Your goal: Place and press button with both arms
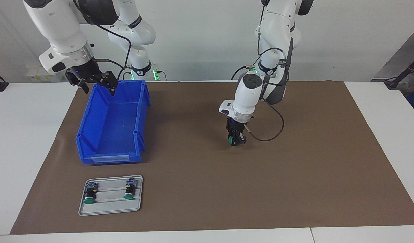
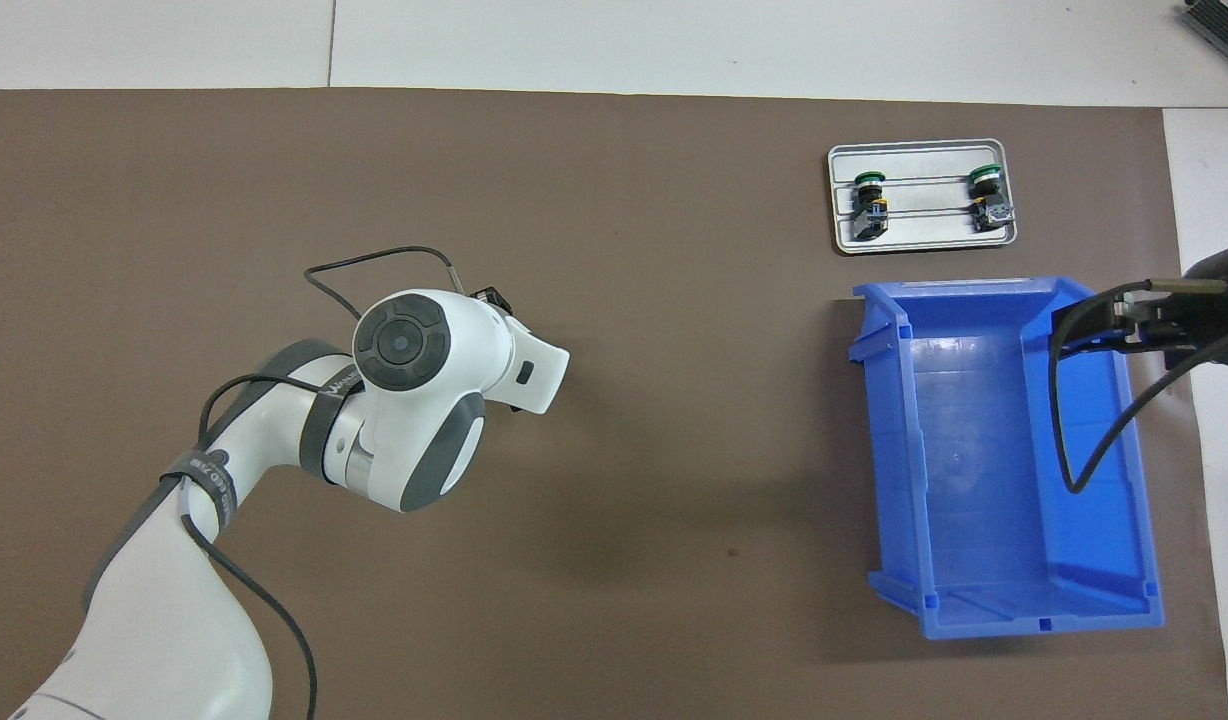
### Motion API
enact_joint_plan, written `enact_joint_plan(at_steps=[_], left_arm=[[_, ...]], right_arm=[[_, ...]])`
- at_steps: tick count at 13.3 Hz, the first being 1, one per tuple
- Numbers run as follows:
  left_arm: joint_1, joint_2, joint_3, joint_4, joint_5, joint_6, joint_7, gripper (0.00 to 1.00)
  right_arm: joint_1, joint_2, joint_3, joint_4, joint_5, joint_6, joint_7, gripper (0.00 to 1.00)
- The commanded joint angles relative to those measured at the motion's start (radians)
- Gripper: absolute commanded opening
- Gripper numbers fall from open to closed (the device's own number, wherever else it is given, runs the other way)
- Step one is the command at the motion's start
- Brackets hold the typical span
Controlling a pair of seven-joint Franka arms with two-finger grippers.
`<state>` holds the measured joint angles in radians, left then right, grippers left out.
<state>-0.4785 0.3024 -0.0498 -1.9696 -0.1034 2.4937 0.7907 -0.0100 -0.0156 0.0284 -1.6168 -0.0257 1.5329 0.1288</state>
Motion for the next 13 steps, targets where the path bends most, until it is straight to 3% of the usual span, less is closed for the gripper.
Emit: enact_joint_plan(at_steps=[1, 2, 6, 13], left_arm=[[0.034, -0.026, -0.008, 0.014, -0.079, 0.014, -0.012, 0.24], [0.038, -0.028, -0.01, 0.015, -0.084, 0.013, -0.008, 0.28], [0.084, -0.037, -0.019, 0.014, -0.128, 0.002, 0.005, 0.25], [0.239, -0.101, -0.013, 0.011, -0.527, -0.213, 0.39, 0.18]], right_arm=[[-0.01, -0.023, 0.005, -0.026, -0.002, 0.01, -0.026, 1.0], [-0.01, -0.023, 0.005, -0.026, -0.002, 0.01, -0.026, 1.0], [-0.01, -0.023, 0.005, -0.026, -0.002, 0.01, -0.026, 1.0], [-0.01, -0.023, 0.005, -0.026, -0.002, 0.01, -0.026, 1.0]])
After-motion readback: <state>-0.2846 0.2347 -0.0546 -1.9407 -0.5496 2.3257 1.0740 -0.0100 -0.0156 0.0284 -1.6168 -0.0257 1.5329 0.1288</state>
